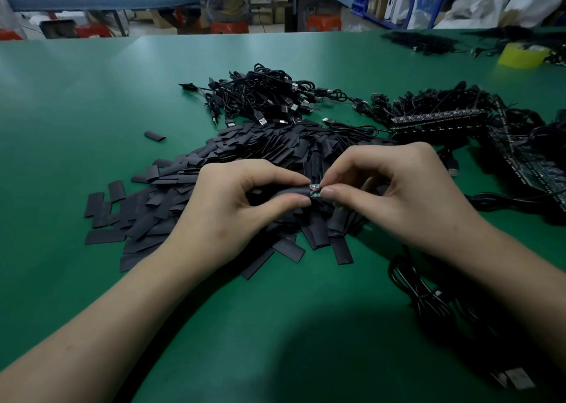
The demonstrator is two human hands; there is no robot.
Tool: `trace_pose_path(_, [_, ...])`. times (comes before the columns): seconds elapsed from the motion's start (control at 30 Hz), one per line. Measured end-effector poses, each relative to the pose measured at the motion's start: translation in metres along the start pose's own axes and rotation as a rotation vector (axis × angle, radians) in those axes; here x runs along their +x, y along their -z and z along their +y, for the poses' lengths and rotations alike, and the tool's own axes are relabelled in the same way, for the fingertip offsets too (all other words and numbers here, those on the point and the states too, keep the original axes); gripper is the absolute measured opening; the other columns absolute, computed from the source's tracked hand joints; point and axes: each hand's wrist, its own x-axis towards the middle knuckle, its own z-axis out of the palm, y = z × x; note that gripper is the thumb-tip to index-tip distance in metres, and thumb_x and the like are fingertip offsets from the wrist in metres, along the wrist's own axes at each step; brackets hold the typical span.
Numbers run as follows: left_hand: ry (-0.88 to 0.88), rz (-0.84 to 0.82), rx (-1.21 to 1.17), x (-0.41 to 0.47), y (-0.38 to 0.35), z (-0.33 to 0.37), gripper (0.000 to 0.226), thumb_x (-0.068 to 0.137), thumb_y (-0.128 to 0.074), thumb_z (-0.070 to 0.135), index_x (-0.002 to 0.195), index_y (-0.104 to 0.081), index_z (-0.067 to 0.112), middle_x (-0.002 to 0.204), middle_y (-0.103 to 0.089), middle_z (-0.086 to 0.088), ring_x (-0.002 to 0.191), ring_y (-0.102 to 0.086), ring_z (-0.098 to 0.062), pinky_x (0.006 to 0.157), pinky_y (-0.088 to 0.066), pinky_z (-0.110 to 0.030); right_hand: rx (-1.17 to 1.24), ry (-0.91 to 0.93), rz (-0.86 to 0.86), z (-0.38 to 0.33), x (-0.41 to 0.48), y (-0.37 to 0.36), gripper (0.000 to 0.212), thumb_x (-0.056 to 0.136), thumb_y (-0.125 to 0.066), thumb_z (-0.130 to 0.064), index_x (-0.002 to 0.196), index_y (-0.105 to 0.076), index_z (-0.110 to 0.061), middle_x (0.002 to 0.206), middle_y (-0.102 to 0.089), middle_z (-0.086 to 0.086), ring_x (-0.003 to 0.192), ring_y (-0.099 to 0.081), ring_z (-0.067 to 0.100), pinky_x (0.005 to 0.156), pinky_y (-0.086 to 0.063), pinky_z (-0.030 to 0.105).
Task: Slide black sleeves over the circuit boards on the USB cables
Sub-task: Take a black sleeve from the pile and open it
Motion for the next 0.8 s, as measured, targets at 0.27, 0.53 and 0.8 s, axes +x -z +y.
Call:
trace_pose_path(0.27, [0.047, 0.126, -0.015, -0.0008, -0.0034, 0.0023, 0.019, 0.083, -0.083, 0.029, 0.101, -0.081, 0.027, 0.094, -0.076, 0.019, 0.087, -0.073, 0.001, 0.079, -0.058, -0.026, -0.06, 0.034, 0.061, -0.0023, 0.0001, -0.0001, 0.005, 0.088, -0.08, -0.023, 0.092, -0.078, -0.025, 0.074, -0.072, -0.013, 0.068, -0.069, 0.009, 0.059, -0.052, 0.024])
trace_pose_path(0.53, [-0.024, 0.084, 0.04, -0.0022, -0.0049, 0.0051, 0.023, 0.083, -0.081, 0.031, 0.104, -0.08, 0.024, 0.097, -0.076, 0.017, 0.088, -0.071, 0.004, 0.08, -0.05, -0.012, -0.085, 0.087, 0.096, -0.0014, -0.0011, -0.0022, 0.005, 0.087, -0.082, -0.017, 0.091, -0.078, -0.018, 0.077, -0.073, -0.011, 0.069, -0.07, 0.005, 0.064, -0.057, 0.031])
trace_pose_path(0.8, [-0.029, 0.132, 0.029, -0.004, -0.0072, 0.0069, 0.022, 0.083, -0.082, 0.027, 0.104, -0.081, 0.02, 0.097, -0.077, 0.014, 0.089, -0.071, 0.004, 0.081, -0.053, -0.016, -0.067, 0.113, 0.104, -0.0018, -0.0017, -0.003, 0.006, 0.087, -0.082, -0.015, 0.091, -0.078, -0.017, 0.078, -0.073, -0.012, 0.071, -0.07, 0.001, 0.067, -0.056, 0.021])
